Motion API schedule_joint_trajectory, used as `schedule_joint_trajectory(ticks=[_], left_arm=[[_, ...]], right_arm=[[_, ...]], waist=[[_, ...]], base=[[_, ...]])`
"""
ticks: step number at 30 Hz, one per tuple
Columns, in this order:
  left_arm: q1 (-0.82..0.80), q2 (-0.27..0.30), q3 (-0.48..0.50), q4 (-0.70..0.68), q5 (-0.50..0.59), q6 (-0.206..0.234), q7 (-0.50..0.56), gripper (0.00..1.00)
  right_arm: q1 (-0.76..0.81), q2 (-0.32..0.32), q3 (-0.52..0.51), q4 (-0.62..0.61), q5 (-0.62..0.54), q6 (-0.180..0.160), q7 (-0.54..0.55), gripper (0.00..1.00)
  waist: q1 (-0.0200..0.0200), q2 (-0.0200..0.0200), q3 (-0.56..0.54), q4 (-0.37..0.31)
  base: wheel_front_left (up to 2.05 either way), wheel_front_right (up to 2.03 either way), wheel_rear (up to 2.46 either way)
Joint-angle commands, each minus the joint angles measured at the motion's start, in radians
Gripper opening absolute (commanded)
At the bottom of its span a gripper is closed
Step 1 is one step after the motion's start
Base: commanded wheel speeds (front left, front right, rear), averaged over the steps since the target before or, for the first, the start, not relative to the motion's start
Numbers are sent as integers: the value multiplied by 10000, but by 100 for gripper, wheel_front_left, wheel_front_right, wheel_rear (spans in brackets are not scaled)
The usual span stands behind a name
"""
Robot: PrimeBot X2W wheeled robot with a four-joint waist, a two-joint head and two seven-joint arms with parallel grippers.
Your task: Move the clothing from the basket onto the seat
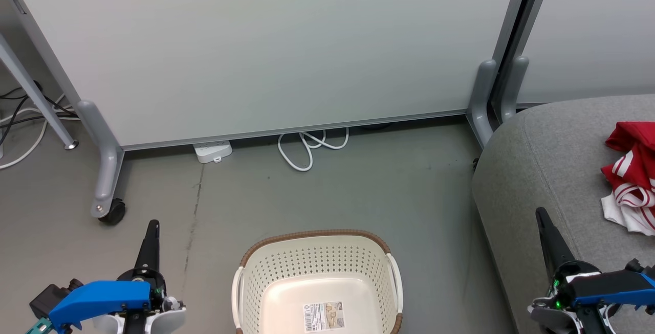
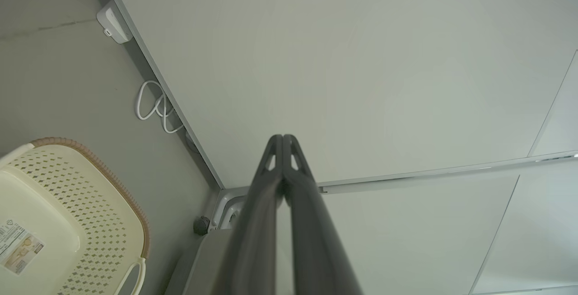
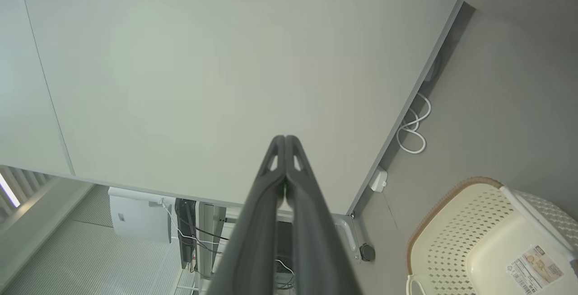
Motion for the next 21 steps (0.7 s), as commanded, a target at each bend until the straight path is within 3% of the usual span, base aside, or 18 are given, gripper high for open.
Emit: schedule_joint_trajectory(ticks=[1,21], left_arm=[[-180,-6,99,-113,-206,-27,75,0],[-265,-45,395,-323,-1382,-33,441,0]], right_arm=[[-203,-81,-19,-24,269,3,31,0],[-313,-90,-23,80,1697,4,110,0]], waist=[[0,0,3,-14],[0,0,35,-157]], base=[[0,0,0],[0,0,0]])
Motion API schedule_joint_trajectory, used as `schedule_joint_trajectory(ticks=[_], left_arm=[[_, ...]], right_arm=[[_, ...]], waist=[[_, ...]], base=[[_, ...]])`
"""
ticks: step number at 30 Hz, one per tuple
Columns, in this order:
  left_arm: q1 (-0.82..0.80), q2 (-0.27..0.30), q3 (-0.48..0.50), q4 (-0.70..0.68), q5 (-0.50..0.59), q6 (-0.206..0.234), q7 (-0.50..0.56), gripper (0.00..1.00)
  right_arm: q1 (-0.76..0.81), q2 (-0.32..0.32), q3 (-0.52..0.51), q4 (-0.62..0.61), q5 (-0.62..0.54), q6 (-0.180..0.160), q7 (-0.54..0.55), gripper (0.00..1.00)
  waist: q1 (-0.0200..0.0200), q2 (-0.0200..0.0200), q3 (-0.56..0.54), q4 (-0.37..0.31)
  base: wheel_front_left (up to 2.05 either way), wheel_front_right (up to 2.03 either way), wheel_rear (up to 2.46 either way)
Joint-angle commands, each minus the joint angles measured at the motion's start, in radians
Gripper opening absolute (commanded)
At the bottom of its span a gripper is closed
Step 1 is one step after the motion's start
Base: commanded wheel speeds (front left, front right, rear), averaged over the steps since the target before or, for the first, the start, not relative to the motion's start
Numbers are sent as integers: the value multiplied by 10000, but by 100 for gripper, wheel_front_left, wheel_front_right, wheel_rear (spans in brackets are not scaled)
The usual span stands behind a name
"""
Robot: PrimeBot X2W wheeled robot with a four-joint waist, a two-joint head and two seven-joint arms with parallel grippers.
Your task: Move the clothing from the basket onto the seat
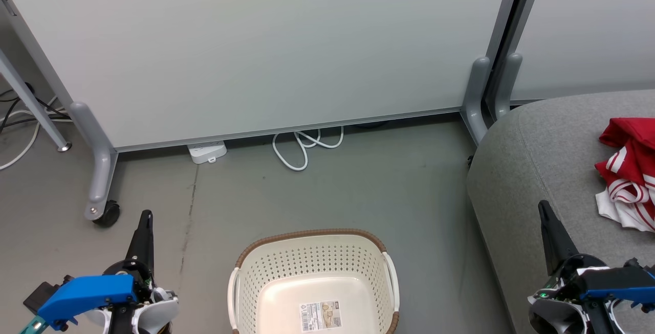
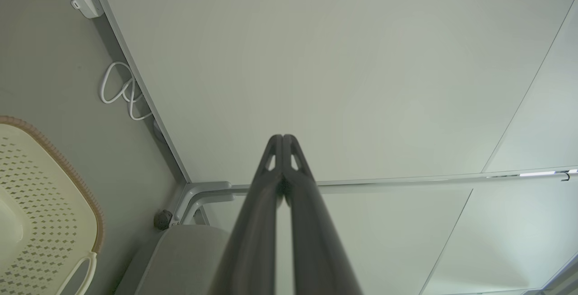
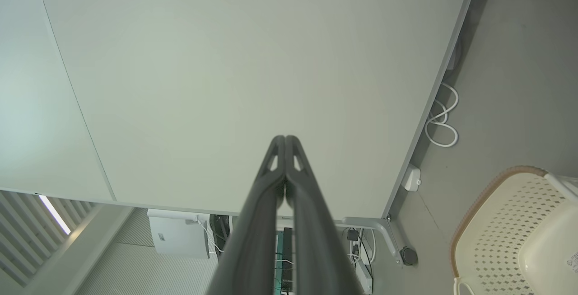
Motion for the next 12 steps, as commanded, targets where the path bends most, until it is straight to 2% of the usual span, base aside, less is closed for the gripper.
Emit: schedule_joint_trajectory(ticks=[1,12], left_arm=[[-122,-11,80,-65,-133,-33,68,0],[-159,-27,175,-141,-542,-35,212,0]], right_arm=[[-113,-68,-18,16,190,4,40,0],[-191,-70,-17,52,677,4,61,0]], waist=[[-1,0,2,-9],[-1,0,15,-69]], base=[[0,0,0],[0,0,0]])
